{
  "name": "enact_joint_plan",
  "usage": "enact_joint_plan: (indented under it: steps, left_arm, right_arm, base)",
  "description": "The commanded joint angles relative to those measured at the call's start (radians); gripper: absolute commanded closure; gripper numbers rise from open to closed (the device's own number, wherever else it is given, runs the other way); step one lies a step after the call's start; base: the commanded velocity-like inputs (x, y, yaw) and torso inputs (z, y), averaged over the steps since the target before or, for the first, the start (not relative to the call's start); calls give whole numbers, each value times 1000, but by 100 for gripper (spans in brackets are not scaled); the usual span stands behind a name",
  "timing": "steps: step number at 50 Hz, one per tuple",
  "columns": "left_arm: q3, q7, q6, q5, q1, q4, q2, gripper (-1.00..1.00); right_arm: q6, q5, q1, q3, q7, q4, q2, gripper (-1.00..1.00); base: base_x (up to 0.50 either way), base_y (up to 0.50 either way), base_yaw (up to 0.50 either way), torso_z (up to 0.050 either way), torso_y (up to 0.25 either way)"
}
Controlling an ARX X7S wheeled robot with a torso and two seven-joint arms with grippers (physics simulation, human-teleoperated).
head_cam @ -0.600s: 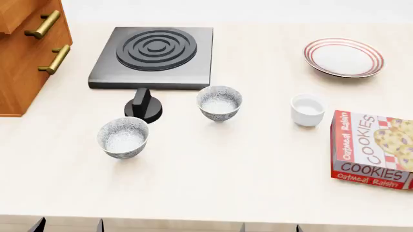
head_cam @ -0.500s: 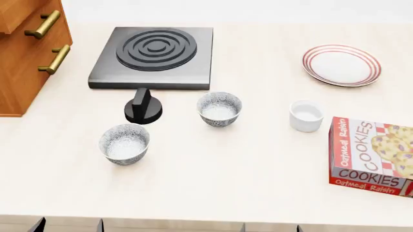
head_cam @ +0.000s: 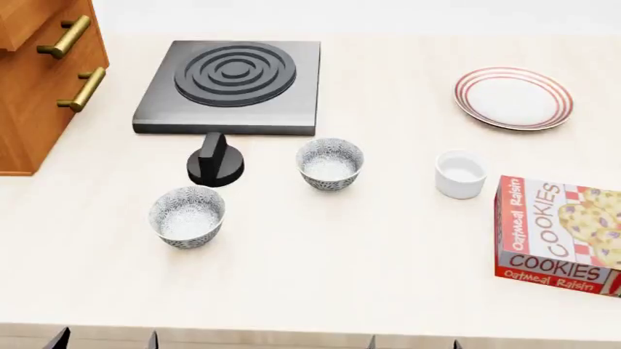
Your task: Pick the akita bowl next to the ramekin and place it on the plate.
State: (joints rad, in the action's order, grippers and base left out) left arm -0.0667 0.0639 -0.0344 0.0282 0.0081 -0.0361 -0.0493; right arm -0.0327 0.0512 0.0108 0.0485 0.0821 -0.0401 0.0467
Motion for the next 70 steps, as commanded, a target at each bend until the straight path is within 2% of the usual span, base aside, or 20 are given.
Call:
enact_joint_plan:
  steps: [1,10,14,15,21,28,35,46,48,51,53,57,60,65,70]
  left_arm:
    - [13,-5,-76,29,21,-105,-3,-100]
    - [1,15,-168,26,28,-252,-39,-100]
    - [-3,20,-192,32,26,-284,-46,-100]
    - [-1,26,-264,37,26,-383,-51,-100]
    - [-4,40,-404,50,15,-543,-67,-100]
    - [-4,40,-548,84,-5,-686,-87,-100]
    - [-28,55,-619,53,-37,-782,-128,-100]
    - [38,55,-896,142,-154,-966,-115,-100]
    - [35,59,-908,143,-161,-979,-119,-100]
    - [33,68,-949,161,-183,-1009,-126,-100]
    - [29,111,-955,210,-193,-1010,-155,-100]
    - [-10,417,-906,545,-247,-1011,-357,-100]
    - [-58,581,-862,710,-294,-1010,-467,-100]
    - [-135,752,-816,882,-390,-1010,-581,-100]
    - [-191,843,-765,956,-428,-1009,-648,-100]
  right_arm:
    - [-78,10,27,1,6,-127,4,-100]
    - [-250,20,37,22,30,-357,32,-100]
    - [-271,23,34,28,37,-385,40,-100]
    - [-334,40,27,20,39,-457,44,-100]
    - [-449,41,2,28,50,-580,73,-100]
    - [-558,62,-24,21,67,-709,86,-100]
    - [-669,59,-67,33,79,-813,111,-100]
    - [-904,108,-167,40,98,-1005,122,-100]
    - [-902,174,-185,47,159,-1007,161,-100]
    - [-858,474,-258,98,451,-1007,355,-100]
    - [-822,605,-303,142,590,-1006,451,-100]
    - [-750,780,-395,225,770,-1006,589,-100]
    - [-703,854,-446,275,849,-1005,654,-100]
    - [-680,926,-528,332,916,-1004,700,-100]
    - [-647,930,-549,382,942,-1002,728,-100]
  base:
    - [0,0,0,0,0]
    - [0,0,0,0,0]
    - [0,0,0,0,0]
    - [0,0,0,0,0]
    - [0,0,0,0,0]
    - [0,0,0,0,0]
    - [0,0,0,0,0]
    - [0,0,0,0,0]
    - [0,0,0,0,0]
    - [0,0,0,0,0]
    - [0,0,0,0,0]
    - [0,0,0,0,0]
    - [0,0,0,0,0]
    - [0,0,0,0,0]
    - [0,0,0,0,0]
